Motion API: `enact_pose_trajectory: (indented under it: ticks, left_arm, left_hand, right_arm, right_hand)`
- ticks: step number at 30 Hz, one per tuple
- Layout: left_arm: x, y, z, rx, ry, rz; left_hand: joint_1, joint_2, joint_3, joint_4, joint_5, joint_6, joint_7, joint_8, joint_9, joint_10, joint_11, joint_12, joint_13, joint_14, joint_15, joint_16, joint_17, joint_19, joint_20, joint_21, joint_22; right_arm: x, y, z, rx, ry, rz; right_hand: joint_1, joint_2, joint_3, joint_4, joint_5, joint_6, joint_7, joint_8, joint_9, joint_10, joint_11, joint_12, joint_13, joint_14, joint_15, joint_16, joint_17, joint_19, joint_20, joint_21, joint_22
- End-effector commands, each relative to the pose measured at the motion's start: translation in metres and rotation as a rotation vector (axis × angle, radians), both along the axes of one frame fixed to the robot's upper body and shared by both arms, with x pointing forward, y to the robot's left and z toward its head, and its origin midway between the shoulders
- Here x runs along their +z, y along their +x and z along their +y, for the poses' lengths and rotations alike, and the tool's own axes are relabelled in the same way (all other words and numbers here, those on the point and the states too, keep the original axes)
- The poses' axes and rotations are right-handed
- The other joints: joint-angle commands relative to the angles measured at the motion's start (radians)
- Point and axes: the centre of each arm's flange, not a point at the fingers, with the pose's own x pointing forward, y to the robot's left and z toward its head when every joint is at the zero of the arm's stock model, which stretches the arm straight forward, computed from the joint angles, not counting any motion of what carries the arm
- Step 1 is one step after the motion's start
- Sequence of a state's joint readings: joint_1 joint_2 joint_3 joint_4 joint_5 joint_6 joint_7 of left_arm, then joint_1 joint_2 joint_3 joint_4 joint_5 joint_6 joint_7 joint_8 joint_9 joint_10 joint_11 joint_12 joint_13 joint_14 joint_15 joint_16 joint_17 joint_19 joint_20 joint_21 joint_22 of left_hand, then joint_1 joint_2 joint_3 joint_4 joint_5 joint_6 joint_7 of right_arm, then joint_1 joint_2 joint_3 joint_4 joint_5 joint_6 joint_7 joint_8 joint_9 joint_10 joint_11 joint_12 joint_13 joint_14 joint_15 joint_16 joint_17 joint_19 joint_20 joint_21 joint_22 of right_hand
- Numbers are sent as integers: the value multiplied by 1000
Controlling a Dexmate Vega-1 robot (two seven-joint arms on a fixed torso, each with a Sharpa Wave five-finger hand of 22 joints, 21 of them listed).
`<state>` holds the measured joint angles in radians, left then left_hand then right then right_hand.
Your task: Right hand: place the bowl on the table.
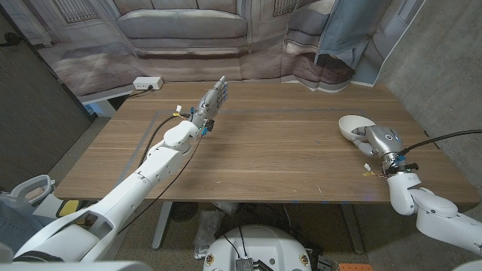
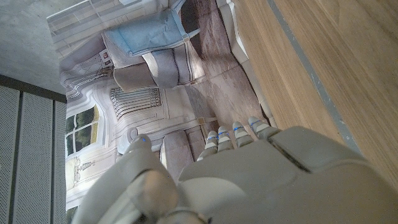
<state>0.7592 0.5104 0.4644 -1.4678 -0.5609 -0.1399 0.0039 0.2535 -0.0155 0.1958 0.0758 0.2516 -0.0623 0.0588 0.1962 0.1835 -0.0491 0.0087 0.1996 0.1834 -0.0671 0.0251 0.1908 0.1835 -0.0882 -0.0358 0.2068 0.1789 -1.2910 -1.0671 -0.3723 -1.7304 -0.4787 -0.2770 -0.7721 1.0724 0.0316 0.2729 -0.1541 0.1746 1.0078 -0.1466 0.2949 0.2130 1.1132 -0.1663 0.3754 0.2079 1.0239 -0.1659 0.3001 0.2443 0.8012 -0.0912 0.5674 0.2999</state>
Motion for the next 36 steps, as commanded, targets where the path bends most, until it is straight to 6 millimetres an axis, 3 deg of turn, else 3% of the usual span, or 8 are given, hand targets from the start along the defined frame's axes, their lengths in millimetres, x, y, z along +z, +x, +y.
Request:
enact_pose_trajectory:
  ticks: [1, 36]
  left_arm:
    - [2, 1, -1, -1, 5, 0]
    - [-1, -2, -2, 0, 1, -5]
  left_hand:
    - [2, 9, -4, -1, -1, 2, -2, 0, 3, -6, 1, 1, 4, -1, 0, -2, 3, -8, -19, 0, 5]
    - [5, 11, -9, -2, -1, 4, -2, 1, 3, -7, 2, 1, 4, -3, 1, -2, 3, -8, -20, 0, 5]
  right_arm:
    - [10, -7, 2, 18, 16, -26]
    - [33, -34, 18, 74, -13, -85]
  right_hand:
    - [95, 86, -2, 2, 4, 34, -25, -3, 3, 32, -22, 1, 5, 8, -75, 10, 3, 4, -114, 12, 6]
    - [104, 91, -20, 9, 4, 36, -33, -14, 5, 33, -24, 0, 13, 20, -75, 16, 15, -3, -114, 45, 25]
